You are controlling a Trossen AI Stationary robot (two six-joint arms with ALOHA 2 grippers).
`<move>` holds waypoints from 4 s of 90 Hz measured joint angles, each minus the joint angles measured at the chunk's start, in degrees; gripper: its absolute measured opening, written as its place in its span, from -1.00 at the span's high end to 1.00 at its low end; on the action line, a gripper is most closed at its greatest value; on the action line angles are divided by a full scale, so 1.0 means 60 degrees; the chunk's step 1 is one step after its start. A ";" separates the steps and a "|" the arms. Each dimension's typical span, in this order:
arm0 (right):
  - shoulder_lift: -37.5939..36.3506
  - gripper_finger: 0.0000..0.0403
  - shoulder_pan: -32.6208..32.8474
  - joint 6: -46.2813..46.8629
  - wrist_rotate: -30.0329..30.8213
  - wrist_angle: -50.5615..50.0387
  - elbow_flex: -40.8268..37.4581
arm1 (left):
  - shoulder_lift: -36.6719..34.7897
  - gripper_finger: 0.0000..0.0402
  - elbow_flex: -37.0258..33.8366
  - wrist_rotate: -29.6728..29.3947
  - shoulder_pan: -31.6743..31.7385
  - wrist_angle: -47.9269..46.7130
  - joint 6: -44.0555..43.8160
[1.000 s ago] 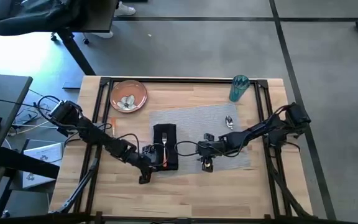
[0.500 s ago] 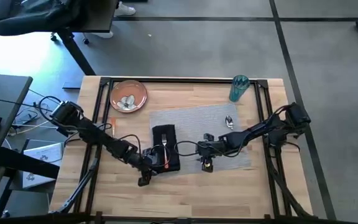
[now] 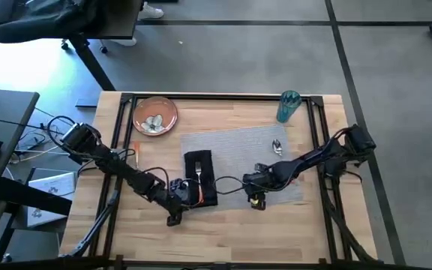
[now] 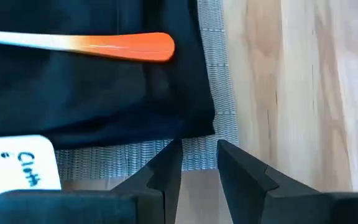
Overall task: Set table place
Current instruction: Adjust the gray table mat, then put the orange table knife on the gray table mat beside the orange spoon
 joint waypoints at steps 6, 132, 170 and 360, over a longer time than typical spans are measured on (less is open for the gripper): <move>-0.0005 0.15 0.0137 0.0292 0.0048 0.0126 -0.0084 | 0.0017 0.56 0.0014 0.0084 0.0002 -0.0086 -0.0001; 0.0027 0.15 0.0436 0.1173 0.0280 0.2545 -0.0102 | -0.4094 0.56 -0.0038 -0.0892 -0.1567 -0.7646 -0.7170; 0.0031 0.15 0.0439 0.1246 0.0409 0.2677 -0.0098 | -0.4014 0.56 -0.0775 0.0252 -0.0635 -1.0105 -1.0398; 0.0031 0.15 0.0559 0.0987 0.0791 0.2767 -0.0098 | -0.2540 0.21 -0.0564 -0.0638 -0.2762 -0.7668 -1.3369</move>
